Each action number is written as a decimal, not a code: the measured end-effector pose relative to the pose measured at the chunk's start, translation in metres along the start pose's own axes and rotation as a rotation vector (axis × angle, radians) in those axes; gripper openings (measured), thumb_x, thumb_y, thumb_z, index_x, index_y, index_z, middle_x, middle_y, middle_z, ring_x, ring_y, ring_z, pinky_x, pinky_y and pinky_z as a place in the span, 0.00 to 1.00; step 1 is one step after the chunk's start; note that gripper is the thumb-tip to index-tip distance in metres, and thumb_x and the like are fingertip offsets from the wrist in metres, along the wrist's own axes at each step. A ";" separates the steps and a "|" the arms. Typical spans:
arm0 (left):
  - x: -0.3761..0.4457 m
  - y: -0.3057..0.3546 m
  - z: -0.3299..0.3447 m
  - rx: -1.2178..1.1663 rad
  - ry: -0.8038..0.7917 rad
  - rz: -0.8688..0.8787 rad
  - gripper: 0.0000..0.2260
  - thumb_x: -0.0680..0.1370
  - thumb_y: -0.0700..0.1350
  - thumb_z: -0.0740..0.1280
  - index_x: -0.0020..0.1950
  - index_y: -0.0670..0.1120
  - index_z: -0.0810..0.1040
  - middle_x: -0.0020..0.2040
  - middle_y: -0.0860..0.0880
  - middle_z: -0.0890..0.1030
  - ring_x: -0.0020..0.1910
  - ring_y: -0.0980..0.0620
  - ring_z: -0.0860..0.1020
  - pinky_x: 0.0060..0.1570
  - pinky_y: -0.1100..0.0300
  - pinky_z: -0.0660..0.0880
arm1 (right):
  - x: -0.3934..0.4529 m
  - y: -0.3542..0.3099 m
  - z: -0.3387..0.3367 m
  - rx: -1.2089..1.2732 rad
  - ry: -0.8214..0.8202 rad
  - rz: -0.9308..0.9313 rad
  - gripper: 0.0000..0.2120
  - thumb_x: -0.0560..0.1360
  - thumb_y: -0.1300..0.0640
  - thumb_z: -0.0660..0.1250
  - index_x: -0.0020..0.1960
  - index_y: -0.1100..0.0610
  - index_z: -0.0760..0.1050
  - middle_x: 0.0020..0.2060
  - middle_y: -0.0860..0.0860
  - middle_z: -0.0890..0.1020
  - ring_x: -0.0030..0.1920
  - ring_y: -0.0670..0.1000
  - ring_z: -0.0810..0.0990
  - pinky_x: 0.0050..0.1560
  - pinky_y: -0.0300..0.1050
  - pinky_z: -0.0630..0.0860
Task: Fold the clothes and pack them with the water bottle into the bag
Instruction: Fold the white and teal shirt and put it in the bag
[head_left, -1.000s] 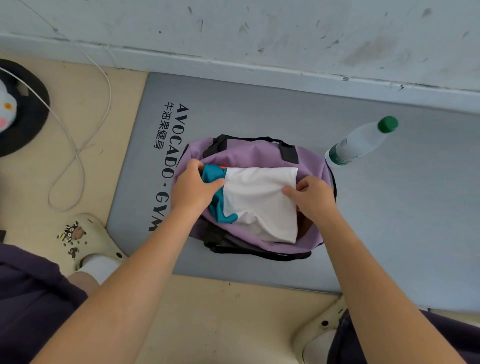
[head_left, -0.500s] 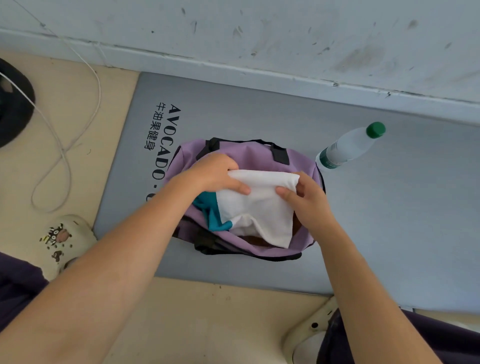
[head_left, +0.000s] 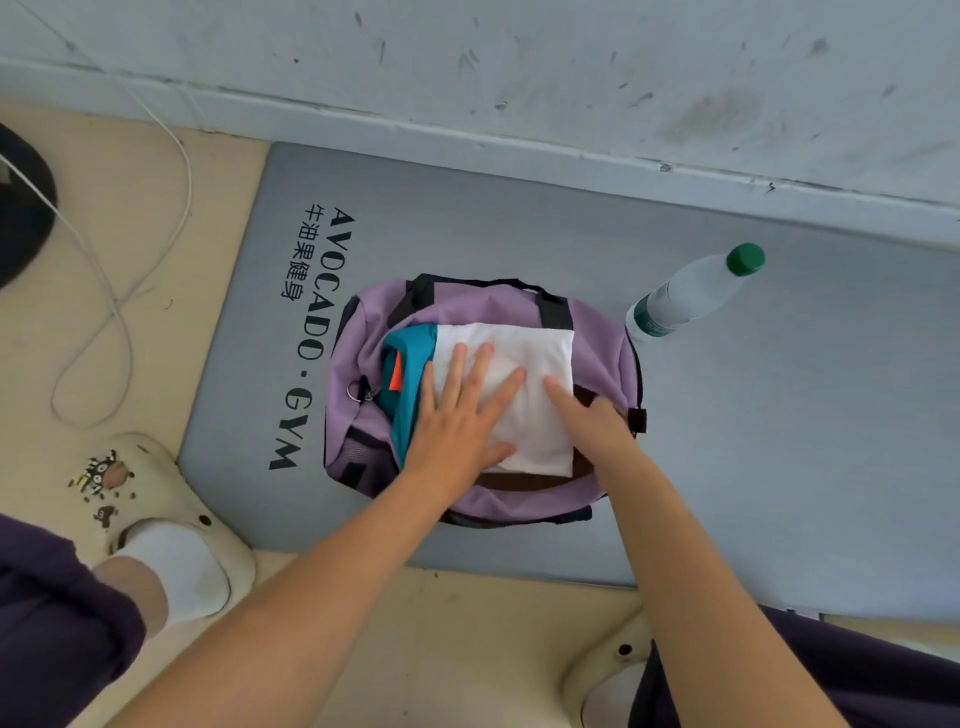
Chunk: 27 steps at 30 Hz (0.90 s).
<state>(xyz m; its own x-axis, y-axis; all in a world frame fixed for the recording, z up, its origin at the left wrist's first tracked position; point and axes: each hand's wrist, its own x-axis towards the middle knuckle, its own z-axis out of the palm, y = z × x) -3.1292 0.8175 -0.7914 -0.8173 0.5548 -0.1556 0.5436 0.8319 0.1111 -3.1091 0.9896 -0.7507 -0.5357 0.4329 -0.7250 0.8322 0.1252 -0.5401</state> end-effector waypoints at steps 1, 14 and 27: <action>-0.001 0.001 0.003 0.003 -0.010 0.005 0.44 0.73 0.65 0.67 0.80 0.59 0.44 0.81 0.44 0.45 0.79 0.38 0.42 0.74 0.36 0.47 | 0.002 0.000 0.002 0.203 0.071 -0.043 0.33 0.72 0.36 0.67 0.68 0.58 0.72 0.51 0.45 0.79 0.50 0.47 0.77 0.43 0.33 0.72; 0.016 -0.014 -0.003 -0.127 -0.150 0.047 0.32 0.77 0.69 0.49 0.78 0.64 0.40 0.81 0.50 0.40 0.79 0.44 0.38 0.74 0.38 0.42 | -0.003 -0.066 -0.005 0.202 -0.134 -0.467 0.14 0.72 0.44 0.68 0.56 0.43 0.77 0.52 0.37 0.83 0.55 0.38 0.79 0.60 0.41 0.75; 0.046 -0.025 -0.026 -0.313 -0.179 -0.053 0.35 0.74 0.73 0.41 0.78 0.61 0.42 0.80 0.52 0.56 0.77 0.47 0.54 0.69 0.40 0.56 | -0.017 -0.056 -0.005 -0.195 -0.012 -0.942 0.35 0.76 0.57 0.67 0.77 0.47 0.55 0.71 0.34 0.64 0.70 0.33 0.63 0.68 0.28 0.60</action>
<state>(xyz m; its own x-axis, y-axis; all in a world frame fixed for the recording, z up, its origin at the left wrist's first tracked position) -3.1853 0.8221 -0.7760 -0.7813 0.5265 -0.3353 0.3944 0.8327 0.3887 -3.1455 0.9800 -0.7060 -0.9969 0.0699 -0.0350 0.0684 0.5633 -0.8234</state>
